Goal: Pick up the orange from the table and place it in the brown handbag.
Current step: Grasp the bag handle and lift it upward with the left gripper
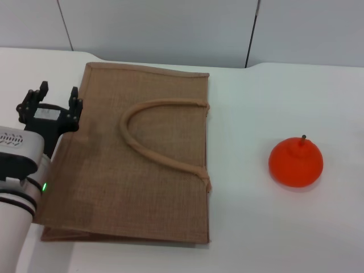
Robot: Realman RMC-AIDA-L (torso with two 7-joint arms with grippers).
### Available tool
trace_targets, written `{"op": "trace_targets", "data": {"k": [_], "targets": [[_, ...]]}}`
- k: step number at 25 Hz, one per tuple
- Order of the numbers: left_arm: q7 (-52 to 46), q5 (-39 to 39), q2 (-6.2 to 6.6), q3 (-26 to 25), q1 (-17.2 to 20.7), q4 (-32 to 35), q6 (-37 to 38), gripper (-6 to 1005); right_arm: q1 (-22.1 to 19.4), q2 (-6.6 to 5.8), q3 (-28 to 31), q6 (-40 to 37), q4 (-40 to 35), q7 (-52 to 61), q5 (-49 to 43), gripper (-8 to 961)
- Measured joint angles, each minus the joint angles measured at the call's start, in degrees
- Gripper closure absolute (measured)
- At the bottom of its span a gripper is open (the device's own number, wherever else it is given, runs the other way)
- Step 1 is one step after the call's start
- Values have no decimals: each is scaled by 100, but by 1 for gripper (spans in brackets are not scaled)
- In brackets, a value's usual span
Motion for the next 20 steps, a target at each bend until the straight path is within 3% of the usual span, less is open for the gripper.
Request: {"op": "trace_targets", "data": {"k": [3,8,12,17,18,19,20], "targets": [[-155,-3,22,-11,19,164,-20,433,14,0,-8,-83,0,0,-7,73],[-973,36,162,-28,45,496,-231,438,38,-1,-62,-186,0,106,-25,73],[-1319,60,444,-45,23,959,-845,441,61,-5,-87,-206,0,153,-31,73],[-920,125,841,-187,23,1837,-2045,446,68,-7,-88,-247,0,155,-32,73],[-920,125,841,-187,23,1837,-2045,446,72,-8,-88,-268,0,156,-31,73],[-737,141,898,-318,46,2065,-2432,446,77,-9,-91,-288,0,156,-32,73],[-308,151,963,-724,117,2543,-3442,446,83,-9,-92,-301,0,157,-31,73]]}}
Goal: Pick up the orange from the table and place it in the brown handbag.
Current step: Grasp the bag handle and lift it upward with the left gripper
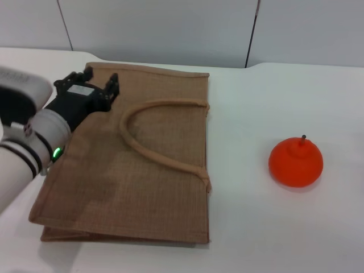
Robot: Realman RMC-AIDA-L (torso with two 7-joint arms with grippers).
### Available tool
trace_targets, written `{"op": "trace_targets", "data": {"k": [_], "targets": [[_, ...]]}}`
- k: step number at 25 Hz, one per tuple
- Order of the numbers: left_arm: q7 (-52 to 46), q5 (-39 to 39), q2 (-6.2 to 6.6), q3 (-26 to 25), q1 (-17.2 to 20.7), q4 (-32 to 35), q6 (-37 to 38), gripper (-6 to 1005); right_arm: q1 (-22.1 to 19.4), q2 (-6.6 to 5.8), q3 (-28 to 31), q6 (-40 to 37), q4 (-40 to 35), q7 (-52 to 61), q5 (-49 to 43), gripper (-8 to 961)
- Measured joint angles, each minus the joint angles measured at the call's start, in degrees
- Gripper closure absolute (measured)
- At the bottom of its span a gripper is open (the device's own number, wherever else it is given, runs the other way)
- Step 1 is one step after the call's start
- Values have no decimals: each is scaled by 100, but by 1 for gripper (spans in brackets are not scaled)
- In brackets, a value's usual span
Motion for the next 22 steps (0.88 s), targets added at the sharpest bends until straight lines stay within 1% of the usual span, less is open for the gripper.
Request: {"op": "trace_targets", "data": {"k": [2,3,4,5,7,9,10,11,12,14,16,22], "targets": [[310,2,-20,-433,58,347,-894,446,16,0,-4,-13,0,1,0,73],[470,2,-53,-666,75,486,-1366,446,23,0,-4,-21,0,1,0,73],[645,3,-112,-958,89,615,-1920,446,31,0,-6,-31,0,1,0,73],[764,5,-160,-1169,94,693,-2290,446,37,0,-7,-40,0,2,0,73],[1120,66,-359,-1845,94,823,-3314,446,46,0,-25,-51,0,5,0,73],[1416,264,-596,-2485,86,884,-4111,446,51,0,-38,-54,0,8,0,73],[1503,382,-690,-2715,74,897,-4398,446,53,0,-39,-54,0,10,0,73],[1503,382,-690,-2715,74,897,-4398,446,56,0,-40,-55,0,10,0,73],[1663,825,-921,-3401,-38,956,-5220,446,60,0,-41,-55,0,10,0,74],[1648,914,-937,-3517,-88,964,-5393,446,74,0,-44,-55,0,11,1,74],[1601,948,-923,-3589,-152,933,-5516,445,80,0,-47,-55,0,11,1,74],[1589,937,-938,-3600,-306,759,-5524,445,88,0,-49,-63,1,11,0,74]]}}
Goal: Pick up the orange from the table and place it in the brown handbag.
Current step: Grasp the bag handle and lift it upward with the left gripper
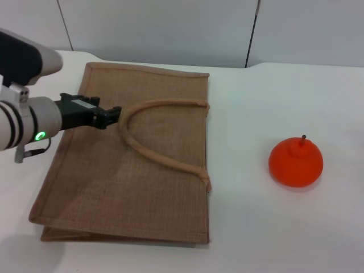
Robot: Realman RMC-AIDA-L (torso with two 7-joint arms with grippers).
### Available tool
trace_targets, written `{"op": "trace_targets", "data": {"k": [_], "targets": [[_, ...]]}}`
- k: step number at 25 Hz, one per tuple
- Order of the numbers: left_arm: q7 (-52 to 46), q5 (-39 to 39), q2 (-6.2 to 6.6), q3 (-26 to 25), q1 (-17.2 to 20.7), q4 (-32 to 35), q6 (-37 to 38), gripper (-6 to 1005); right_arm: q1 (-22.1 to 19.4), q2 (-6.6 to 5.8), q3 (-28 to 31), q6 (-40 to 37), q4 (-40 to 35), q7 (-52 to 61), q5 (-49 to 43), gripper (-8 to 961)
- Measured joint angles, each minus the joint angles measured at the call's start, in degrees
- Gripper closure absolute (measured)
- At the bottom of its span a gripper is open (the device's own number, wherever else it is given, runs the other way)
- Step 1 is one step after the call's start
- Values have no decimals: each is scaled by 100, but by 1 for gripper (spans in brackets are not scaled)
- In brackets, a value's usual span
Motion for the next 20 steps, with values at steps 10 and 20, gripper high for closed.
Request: {"op": "trace_targets", "data": {"k": [10,20], "targets": [[-494,-37,-27,59,-292,-362,279,445,66,9,-8,-98,-7,0,-53,74],[-843,-38,-27,101,-521,-821,466,445,65,1,-8,-74,-9,130,-53,73]]}}
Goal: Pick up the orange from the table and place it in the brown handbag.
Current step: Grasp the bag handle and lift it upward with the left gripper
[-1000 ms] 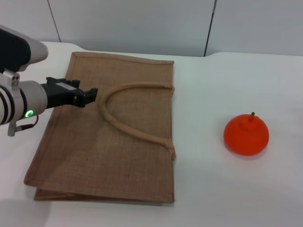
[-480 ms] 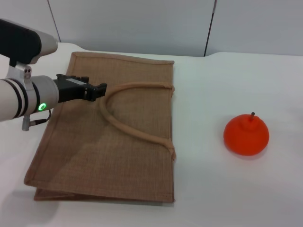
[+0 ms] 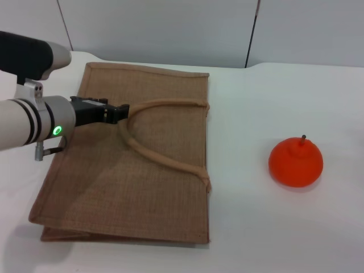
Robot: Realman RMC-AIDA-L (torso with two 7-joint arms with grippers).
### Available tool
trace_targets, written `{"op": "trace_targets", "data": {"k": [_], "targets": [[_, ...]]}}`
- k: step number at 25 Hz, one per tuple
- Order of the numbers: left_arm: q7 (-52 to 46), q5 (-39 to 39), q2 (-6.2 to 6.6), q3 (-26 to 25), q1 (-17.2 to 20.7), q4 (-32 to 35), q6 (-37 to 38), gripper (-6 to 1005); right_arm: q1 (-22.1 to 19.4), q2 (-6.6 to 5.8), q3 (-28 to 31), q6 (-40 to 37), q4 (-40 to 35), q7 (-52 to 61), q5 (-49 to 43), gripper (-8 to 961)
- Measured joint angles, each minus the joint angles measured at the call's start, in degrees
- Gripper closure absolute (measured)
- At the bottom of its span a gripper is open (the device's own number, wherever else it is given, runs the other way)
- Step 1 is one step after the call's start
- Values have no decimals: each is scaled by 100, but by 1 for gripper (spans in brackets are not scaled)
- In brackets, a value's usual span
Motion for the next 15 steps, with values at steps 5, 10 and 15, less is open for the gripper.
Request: {"op": "trace_targets", "data": {"k": [5,10,15], "targets": [[-33,-3,1,-3,-147,-208,5,445,-2,-2,-6,25,0,2,0,73],[-103,-8,-1,-4,-258,-426,2,444,-4,-2,-8,35,0,5,0,73],[-128,-9,1,-4,-350,-617,12,444,-4,-2,-9,42,0,7,0,73]]}}
